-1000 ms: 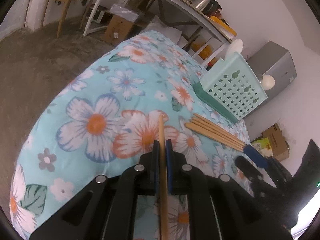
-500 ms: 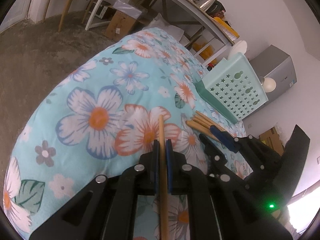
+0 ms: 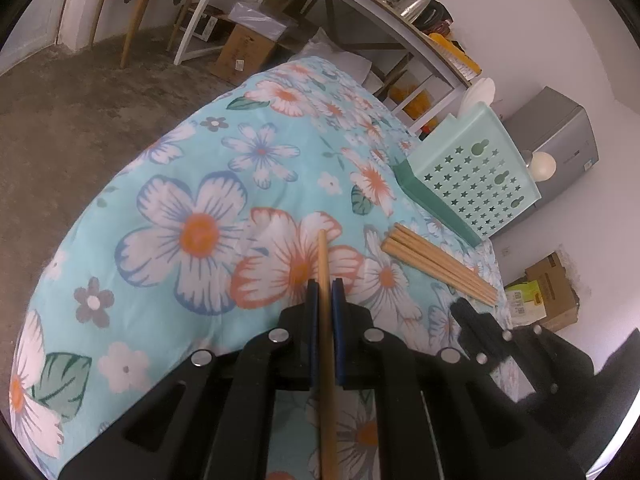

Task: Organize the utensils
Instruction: 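Grasp the remaining chopsticks with the right tool while the left tool holds its chopstick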

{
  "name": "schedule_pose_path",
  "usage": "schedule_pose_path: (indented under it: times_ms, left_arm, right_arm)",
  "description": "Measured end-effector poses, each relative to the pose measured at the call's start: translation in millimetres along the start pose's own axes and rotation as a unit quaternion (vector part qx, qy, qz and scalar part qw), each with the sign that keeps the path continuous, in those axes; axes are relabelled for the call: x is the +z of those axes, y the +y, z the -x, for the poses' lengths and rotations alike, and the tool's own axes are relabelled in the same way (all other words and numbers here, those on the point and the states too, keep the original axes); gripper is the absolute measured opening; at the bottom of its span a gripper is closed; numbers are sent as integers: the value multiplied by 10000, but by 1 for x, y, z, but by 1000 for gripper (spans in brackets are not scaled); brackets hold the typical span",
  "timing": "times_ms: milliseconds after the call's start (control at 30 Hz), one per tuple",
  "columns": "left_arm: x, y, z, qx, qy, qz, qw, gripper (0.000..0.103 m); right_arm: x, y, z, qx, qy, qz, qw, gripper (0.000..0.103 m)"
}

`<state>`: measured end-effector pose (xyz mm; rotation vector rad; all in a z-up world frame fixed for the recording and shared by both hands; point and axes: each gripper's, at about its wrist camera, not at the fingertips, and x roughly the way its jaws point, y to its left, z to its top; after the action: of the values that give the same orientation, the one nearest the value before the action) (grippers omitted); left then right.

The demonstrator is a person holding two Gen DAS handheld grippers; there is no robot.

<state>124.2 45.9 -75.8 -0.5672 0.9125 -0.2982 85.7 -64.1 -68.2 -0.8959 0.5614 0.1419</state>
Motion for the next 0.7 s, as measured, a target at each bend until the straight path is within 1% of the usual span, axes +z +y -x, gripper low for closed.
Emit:
schedule_pose_path:
  times_ms: [100,167,200,233,367,467,500,533,667,700]
  left_arm:
    - [0,-1,0,31,3,11,10000,7]
    - [0,0,0,36,8,21,10000,7]
    - [0,0,0,36,9,18,10000,7]
    - [0,0,0,32,2,8,10000,7]
    - [0,0,1,4,3,-28,10000,7]
    - [0,1,1,-19,18,-57,10000,8]
    - [0,2,0,-27,25,-67,10000,8]
    - [0,2,0,-39,32,-67,10000,8]
    - [1,3,-1,-75,47,-70,9999,9]
    - [1,3,-1,-78,49,-70,9999,9]
  right_arm:
    - [1,2,4,63,-47,15,10000,0]
    - [5,4,2,134,-115,135,9998,11]
    - [6,6,-2,160,-148,182,9996,20]
    - [7,7,-4,160,-164,194,9995,23]
    - [16,7,-23,237,-158,150,9995,23]
    - [20,7,-34,270,-113,165,9994,20]
    - [22,7,-39,318,-78,174,9993,17]
    - [22,8,-41,353,-57,190,9992,9]
    - [22,12,-46,321,-78,267,9991,9]
    - [22,11,-44,299,-130,260,9991,1]
